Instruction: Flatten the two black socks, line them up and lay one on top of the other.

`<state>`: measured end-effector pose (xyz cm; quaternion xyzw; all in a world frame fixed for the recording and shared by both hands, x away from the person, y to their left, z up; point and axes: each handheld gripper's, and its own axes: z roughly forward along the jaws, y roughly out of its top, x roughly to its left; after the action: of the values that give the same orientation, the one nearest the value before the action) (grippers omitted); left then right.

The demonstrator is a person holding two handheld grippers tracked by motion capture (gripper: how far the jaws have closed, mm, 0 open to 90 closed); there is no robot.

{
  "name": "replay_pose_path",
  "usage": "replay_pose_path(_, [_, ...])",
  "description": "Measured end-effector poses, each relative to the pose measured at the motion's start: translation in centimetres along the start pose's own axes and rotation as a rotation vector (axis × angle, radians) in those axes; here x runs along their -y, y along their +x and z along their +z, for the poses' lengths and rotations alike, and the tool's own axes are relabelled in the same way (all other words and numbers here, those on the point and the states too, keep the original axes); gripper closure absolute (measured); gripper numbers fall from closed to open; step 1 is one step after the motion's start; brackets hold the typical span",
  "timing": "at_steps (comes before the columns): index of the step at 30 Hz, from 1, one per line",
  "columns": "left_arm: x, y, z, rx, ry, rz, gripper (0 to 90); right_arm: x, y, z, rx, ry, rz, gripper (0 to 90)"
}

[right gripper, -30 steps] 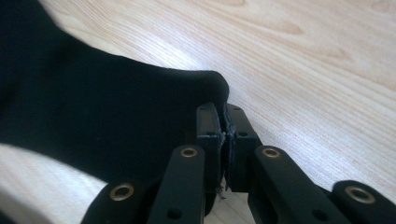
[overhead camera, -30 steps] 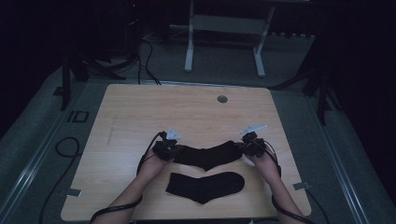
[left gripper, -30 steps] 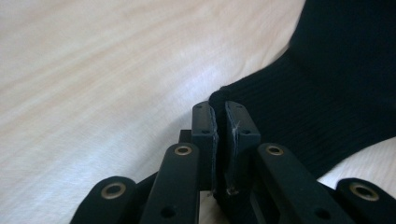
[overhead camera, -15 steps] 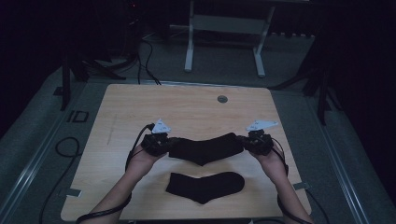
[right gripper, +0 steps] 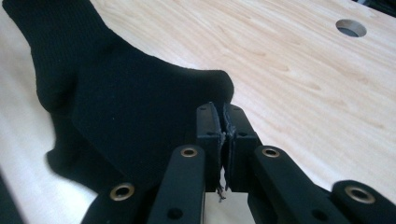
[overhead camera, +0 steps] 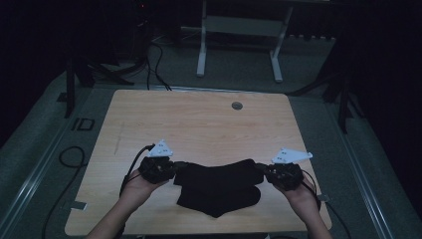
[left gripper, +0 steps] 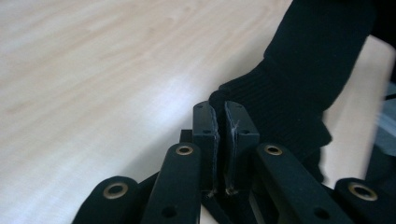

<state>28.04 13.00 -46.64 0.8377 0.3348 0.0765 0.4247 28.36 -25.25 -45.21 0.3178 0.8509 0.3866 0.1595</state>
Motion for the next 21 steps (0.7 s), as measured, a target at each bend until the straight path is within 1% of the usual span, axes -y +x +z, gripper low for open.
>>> replay_pose_path(1, [0.2,-0.2,0.0,0.0,-0.002,-0.001,85.0,0.4,0.3,-0.3,-0.009,0.003,0.007,86.4])
replay_pose_path(2, [0.5,-0.4,0.0,0.022,0.011,-0.002,85.0,0.6,0.5,-0.4,-0.016,0.012,0.003,86.4])
replay_pose_path(4, [1.2,-0.6,0.3,0.035,0.019,-0.012,84.9,1.5,1.2,-0.6,-0.017,0.025,0.006,86.4])
replay_pose_path(5, [1.5,-0.6,0.6,0.048,0.028,-0.022,84.9,1.9,1.4,-0.5,-0.021,0.038,0.002,86.4])
replay_pose_path(6, [1.9,-0.5,1.0,0.063,0.037,-0.04,84.9,2.3,1.4,-0.3,-0.02,0.046,0.007,86.4])
replay_pose_path(7, [2.3,-0.4,1.4,0.072,0.05,-0.051,84.9,2.7,1.5,-0.1,-0.03,0.058,0.023,86.4])
replay_pose_path(8, [2.3,-0.4,1.4,0.072,0.05,-0.051,84.9,2.7,1.5,-0.1,-0.03,0.058,0.023,86.4])
replay_pose_path(9, [2.3,-0.4,1.4,0.072,0.05,-0.051,84.9,3.2,1.4,0.2,-0.035,0.068,0.028,86.4])
replay_pose_path(10, [3.4,-0.3,3.1,0.092,0.102,-0.071,84.9,4.1,1.2,1.0,-0.039,0.09,0.051,86.3])
replay_pose_path(12, [4.0,-0.2,4.0,0.088,0.12,-0.078,84.9,4.9,0.9,1.9,-0.041,0.111,0.078,86.4])
replay_pose_path(13, [4.2,-0.1,4.4,0.101,0.131,-0.085,84.8,5.2,0.8,2.3,-0.045,0.128,0.082,86.3])
replay_pose_path(15, [4.4,0.0,4.7,0.096,0.138,-0.091,84.7,5.8,0.5,3.0,-0.046,0.144,0.094,86.3])
replay_pose_path(16, [4.8,0.2,5.4,0.098,0.157,-0.092,84.7,6.0,0.4,3.4,-0.049,0.16,0.099,86.2])
replay_pose_path(18, [5.1,0.3,5.9,0.087,0.175,-0.093,84.6,6.5,0.2,4.1,-0.051,0.175,0.107,86.1])
replay_pose_path(20, [5.5,0.3,6.2,0.072,0.179,-0.089,84.4,6.8,0.0,4.6,-0.046,0.186,0.11,85.9])
replay_pose_path(21, [5.6,0.4,6.4,0.074,0.184,-0.088,84.3,7.0,0.0,4.7,-0.044,0.189,0.113,85.7])
